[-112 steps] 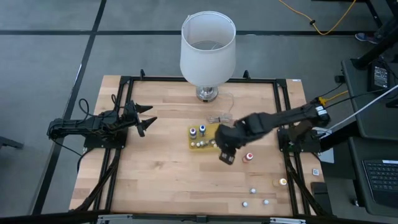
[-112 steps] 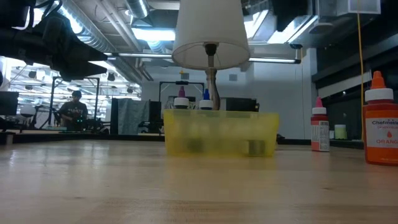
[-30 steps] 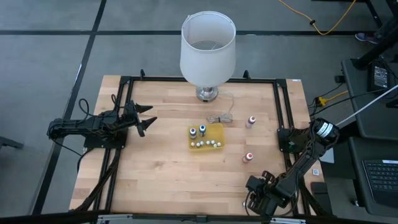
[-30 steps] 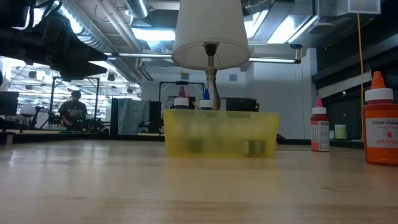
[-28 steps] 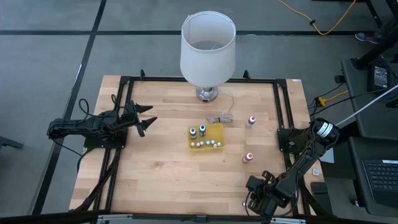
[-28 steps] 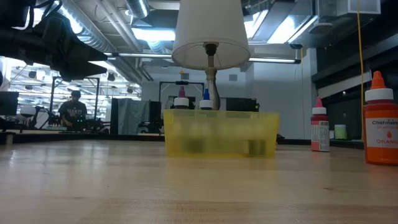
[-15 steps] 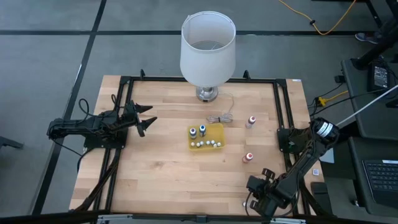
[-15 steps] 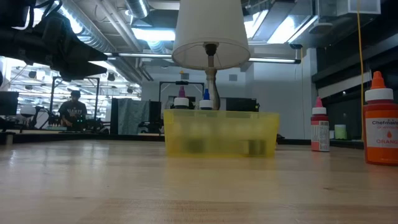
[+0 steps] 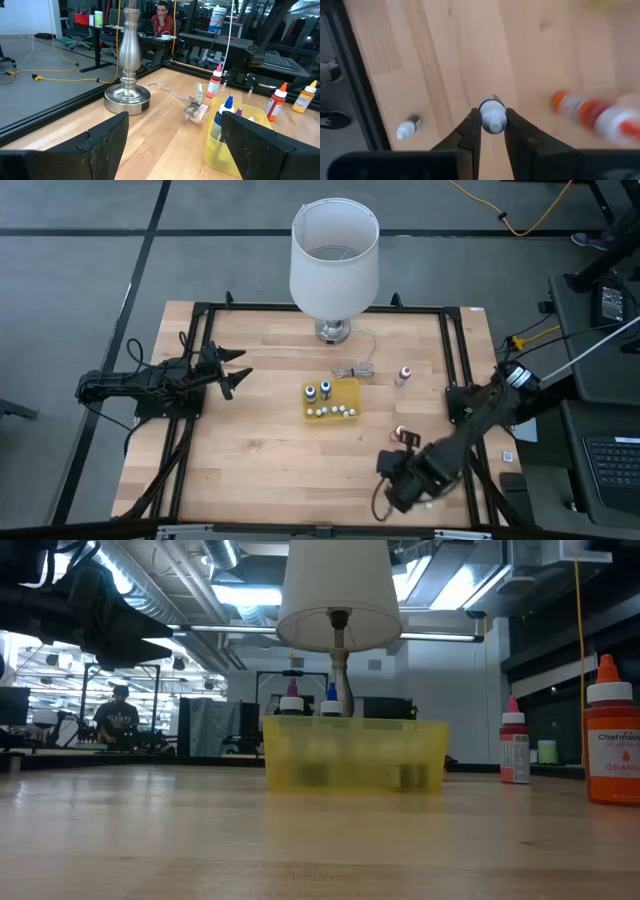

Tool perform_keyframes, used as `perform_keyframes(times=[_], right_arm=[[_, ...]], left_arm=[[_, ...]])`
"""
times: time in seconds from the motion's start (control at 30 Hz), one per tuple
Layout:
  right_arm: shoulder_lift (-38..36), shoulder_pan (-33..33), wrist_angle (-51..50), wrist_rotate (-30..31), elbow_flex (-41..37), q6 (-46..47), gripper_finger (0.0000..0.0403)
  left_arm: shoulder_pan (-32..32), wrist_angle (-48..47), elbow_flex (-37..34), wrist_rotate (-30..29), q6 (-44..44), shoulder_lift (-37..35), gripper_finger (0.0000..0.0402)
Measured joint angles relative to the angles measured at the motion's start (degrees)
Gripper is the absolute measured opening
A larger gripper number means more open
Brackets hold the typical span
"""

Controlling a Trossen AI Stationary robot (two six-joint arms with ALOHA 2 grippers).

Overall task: Pick & Place food coloring
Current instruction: Put the small dark green food coloring bottle into the yellow bin

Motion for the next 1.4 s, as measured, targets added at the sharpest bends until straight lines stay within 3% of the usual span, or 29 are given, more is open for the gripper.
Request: perform_keyframes(times=[0.27,0.87,1.4], right_arm=[[0.0,-10.7,-4.2,0.1,8.3,-15.1,0.0068],[3.5,-34.4,-4.4,-2.9,14.4,-35.0,0.007],[14.8,-38.1,2.8,-9.6,19.2,-41.2,0.0073]], left_arm=[[0.0,0.0,0.0,0.0,0.0,0.0,0.0313],[0.0,0.0,0.0,0.0,0.0,0.0,0.0312],[0.0,0.0,0.0,0.0,0.0,0.0,0.0312]])
